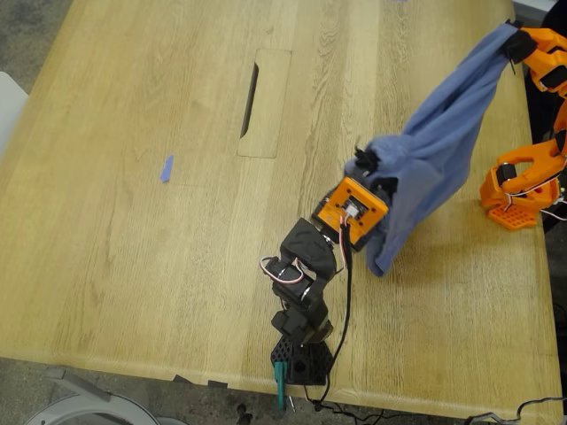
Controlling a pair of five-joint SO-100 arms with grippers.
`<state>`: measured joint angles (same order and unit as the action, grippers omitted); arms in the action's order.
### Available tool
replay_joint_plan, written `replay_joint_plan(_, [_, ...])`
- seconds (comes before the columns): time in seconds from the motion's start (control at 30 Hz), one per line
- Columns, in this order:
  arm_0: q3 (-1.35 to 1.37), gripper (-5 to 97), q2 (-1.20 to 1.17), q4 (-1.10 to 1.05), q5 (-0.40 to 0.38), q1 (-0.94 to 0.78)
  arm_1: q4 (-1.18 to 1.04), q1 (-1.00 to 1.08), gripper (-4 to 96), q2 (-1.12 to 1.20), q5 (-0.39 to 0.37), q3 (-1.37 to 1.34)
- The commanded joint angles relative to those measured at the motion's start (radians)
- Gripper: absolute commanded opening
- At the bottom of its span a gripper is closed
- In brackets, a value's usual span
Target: Fold a T-shirt
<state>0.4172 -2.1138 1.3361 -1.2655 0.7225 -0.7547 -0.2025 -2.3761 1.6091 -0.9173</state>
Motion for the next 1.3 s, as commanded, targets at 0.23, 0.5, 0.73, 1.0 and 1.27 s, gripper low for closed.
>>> replay_joint_plan(0.23, [0.209,0,-0.172,-0.061,0.017,0.249,-0.074,-0.152,1.9,0.009,0.011,0.048])
replay_joint_plan(0.5, [0.331,0,-0.227,-0.067,0.029,0.420,-0.092,-0.330,2.0,0.060,0.018,0.026])
replay_joint_plan(0.73, [0.370,0,-0.232,-0.043,0.020,0.568,-0.109,-0.440,2.0,0.098,0.015,0.018])
replay_joint_plan(1.0, [0.532,0,-0.296,-0.031,-0.063,0.646,-0.140,-0.500,0.9,0.114,0.011,0.002])
replay_joint_plan(1.27, [0.779,0,-0.492,0.008,-0.173,0.495,-0.215,-0.500,0.5,-0.017,-0.020,-0.202])
